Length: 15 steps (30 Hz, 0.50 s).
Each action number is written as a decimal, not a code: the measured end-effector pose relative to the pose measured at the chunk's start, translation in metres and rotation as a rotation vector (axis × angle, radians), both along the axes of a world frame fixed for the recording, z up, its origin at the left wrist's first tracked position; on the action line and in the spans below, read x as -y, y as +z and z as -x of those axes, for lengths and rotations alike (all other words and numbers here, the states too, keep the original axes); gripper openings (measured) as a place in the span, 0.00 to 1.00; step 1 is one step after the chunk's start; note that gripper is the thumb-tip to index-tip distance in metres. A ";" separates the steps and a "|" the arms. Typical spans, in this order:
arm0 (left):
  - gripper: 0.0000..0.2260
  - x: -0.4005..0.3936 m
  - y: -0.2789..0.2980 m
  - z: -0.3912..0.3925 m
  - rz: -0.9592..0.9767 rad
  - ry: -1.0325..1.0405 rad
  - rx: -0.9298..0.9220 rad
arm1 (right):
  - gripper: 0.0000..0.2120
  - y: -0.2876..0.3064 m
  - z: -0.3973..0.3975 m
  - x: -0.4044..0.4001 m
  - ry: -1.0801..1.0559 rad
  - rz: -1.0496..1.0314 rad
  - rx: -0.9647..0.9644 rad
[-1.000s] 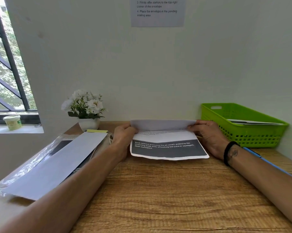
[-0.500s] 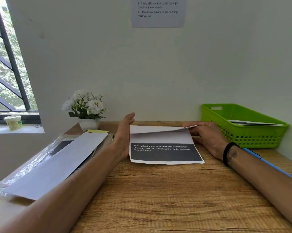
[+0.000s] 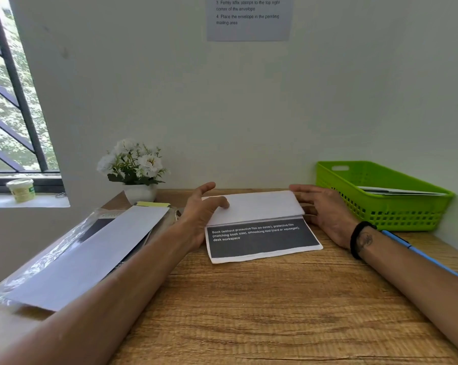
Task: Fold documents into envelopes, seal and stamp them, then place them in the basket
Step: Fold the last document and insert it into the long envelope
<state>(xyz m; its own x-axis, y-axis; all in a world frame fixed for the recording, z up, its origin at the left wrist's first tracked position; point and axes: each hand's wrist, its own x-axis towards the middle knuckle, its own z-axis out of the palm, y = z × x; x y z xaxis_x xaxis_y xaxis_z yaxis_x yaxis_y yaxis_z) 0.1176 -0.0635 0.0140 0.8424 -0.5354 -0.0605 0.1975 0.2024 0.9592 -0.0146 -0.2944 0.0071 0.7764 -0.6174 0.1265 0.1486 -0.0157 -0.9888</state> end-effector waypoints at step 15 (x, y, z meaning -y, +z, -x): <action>0.20 0.002 -0.002 -0.002 -0.027 0.016 0.022 | 0.11 -0.008 0.002 0.006 0.000 0.134 0.007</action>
